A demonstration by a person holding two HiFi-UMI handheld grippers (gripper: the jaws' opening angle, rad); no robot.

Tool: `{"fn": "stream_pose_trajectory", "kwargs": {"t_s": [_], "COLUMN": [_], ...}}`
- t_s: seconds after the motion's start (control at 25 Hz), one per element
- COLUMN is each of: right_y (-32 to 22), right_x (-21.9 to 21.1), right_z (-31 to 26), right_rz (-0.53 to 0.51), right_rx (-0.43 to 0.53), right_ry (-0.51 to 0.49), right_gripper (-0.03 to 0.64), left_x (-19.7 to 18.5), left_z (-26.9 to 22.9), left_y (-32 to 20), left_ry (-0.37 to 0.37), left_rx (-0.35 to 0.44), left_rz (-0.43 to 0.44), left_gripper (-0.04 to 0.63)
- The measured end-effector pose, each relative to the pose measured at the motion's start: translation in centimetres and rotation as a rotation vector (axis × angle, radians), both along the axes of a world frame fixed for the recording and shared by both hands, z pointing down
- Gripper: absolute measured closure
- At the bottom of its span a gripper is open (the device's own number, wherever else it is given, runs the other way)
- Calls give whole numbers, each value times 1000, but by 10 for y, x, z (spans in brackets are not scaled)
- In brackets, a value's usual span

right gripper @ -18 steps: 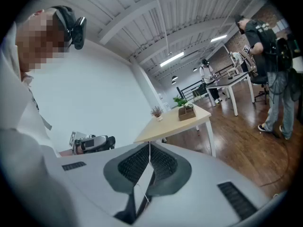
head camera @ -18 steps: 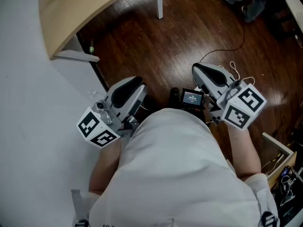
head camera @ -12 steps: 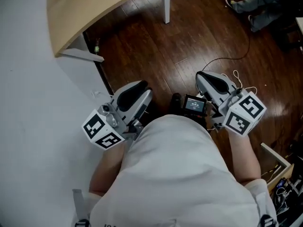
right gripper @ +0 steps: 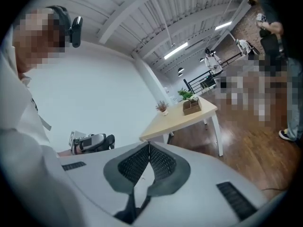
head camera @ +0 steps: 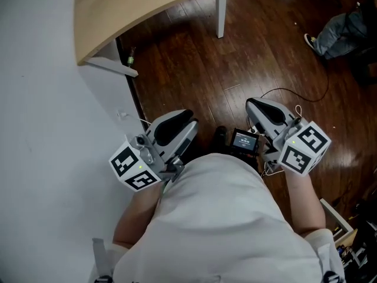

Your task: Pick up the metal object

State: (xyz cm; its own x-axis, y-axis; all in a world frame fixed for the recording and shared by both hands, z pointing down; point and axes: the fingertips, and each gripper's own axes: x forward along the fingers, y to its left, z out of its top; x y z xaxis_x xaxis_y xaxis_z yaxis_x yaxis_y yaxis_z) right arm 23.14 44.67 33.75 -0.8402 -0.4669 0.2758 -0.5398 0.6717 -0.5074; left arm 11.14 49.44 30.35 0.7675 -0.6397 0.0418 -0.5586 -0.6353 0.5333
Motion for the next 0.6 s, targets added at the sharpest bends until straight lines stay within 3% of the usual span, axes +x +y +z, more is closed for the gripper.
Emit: {"fn": "stream_pose_trajectory", "kwargs": {"t_s": [0.24,0.6], "right_y": [-19,-64], "right_x": [7,-39], "right_z": [8,11], "right_rz": [-23,-24], "right_rx": [-26,-32], "right_ry": [-23,-17], "right_gripper": [617,617], "left_x": [10,-30], "left_z": [4,9], "left_y": [-15,-61], "left_ry": [-25,-27], "left_rx": [-17,-8], "left_rz": [-18,2], "left_gripper": [520,520]}}
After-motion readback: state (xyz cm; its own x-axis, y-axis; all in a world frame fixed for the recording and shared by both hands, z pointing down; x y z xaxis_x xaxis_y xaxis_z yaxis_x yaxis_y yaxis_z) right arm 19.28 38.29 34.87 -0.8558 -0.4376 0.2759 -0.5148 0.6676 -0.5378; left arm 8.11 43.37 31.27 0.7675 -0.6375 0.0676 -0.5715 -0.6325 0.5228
